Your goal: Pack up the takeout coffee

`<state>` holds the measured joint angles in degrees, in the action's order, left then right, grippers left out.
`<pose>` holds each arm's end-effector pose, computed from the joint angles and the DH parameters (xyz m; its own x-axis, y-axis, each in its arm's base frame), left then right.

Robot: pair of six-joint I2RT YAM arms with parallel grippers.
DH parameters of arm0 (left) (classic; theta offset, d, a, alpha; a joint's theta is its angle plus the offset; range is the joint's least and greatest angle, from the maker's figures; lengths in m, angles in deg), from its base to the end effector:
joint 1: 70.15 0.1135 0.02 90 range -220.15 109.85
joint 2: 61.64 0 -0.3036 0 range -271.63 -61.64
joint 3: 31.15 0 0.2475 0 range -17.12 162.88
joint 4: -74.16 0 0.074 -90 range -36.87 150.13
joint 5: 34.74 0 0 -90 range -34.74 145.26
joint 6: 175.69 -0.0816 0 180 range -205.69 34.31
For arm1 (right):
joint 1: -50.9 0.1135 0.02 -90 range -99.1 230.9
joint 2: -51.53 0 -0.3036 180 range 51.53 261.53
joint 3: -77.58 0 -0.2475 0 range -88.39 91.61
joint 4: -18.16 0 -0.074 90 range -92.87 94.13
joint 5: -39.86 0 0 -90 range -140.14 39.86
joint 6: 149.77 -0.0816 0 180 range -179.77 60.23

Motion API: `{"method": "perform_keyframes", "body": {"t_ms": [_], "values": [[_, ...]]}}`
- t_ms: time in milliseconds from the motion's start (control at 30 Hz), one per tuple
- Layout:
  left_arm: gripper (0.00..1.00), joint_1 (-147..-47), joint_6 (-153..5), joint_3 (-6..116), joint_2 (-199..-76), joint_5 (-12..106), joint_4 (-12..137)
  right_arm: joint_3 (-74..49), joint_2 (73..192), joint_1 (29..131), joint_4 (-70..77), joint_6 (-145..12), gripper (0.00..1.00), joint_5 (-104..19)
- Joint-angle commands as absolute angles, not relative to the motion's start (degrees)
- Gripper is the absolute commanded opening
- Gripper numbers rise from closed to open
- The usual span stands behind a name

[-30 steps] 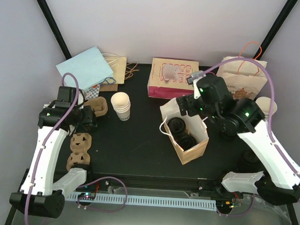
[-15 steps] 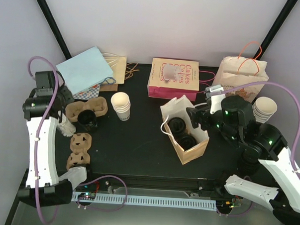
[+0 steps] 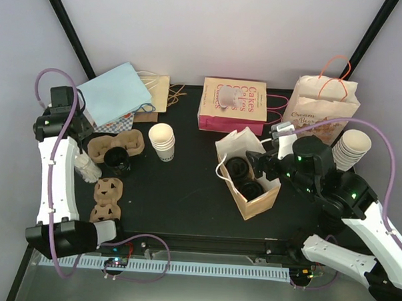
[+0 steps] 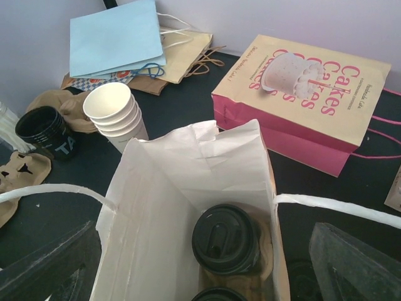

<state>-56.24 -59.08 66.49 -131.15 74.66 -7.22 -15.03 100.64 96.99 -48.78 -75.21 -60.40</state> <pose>0.2093 0.0798 0.3936 -0.5074 -0.5609 -0.6542 -0.7236 0.6896 -0.0300 0.1152 0.0987 0.4223 -0.4805 -0.1214 -0.8686 -0.4903 0.8583 0.1513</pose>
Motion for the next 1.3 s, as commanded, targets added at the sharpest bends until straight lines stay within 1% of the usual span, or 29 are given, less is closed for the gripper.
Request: {"method": "perform_keyframes", "body": {"t_ms": [0,333,433,533,633,733,867,1100,1267], "values": [[0.39,-55.55,-60.18,66.51,-132.52,77.15,-8.73,-16.26,99.48,96.63,-45.96,-75.05,0.93,-59.53],[0.39,-55.55,-58.06,66.07,-137.76,77.67,-10.89,-16.93,99.6,96.69,-45.06,-74.72,0.94,-59.98],[0.36,-55.56,-57.72,66.66,-139.65,77.65,-12.78,-17.18,99.74,96.63,-44.84,-74.75,0.94,-60.07],[0.3,-55.55,-57.35,66.65,-140.53,78.4,-13.3,-17.2,100.04,96.63,-44.78,-74.83,0.94,-59.81],[0.21,-55.52,-56.85,66.59,-140.2,79.09,-13.59,-17.16,100.18,96.63,-44.71,-74.8,0.94,-59.89],[0.16,-55.56,-56.74,67.24,-139.22,80.07,-13.65,-17.11,100.46,96.67,-44.58,-74.79,0.94,-59.87],[0.03,-55.56,-57.32,68.61,-138.77,80.65,-14.09,-17.15,100.9,96.64,-44.5,-74.98,0.94,-59.63],[0.02,-55.51,-57.08,72.11,-138.43,79.59,-15.7,-17.37,101.36,96.65,-44.3,-75.0,0.94,-59.46],[0.02,-55.62,-56.81,77.37,-138.76,78.47,-18.71,-17.46,101.63,96.67,-44.29,-75.05,0.94,-59.45]]}}
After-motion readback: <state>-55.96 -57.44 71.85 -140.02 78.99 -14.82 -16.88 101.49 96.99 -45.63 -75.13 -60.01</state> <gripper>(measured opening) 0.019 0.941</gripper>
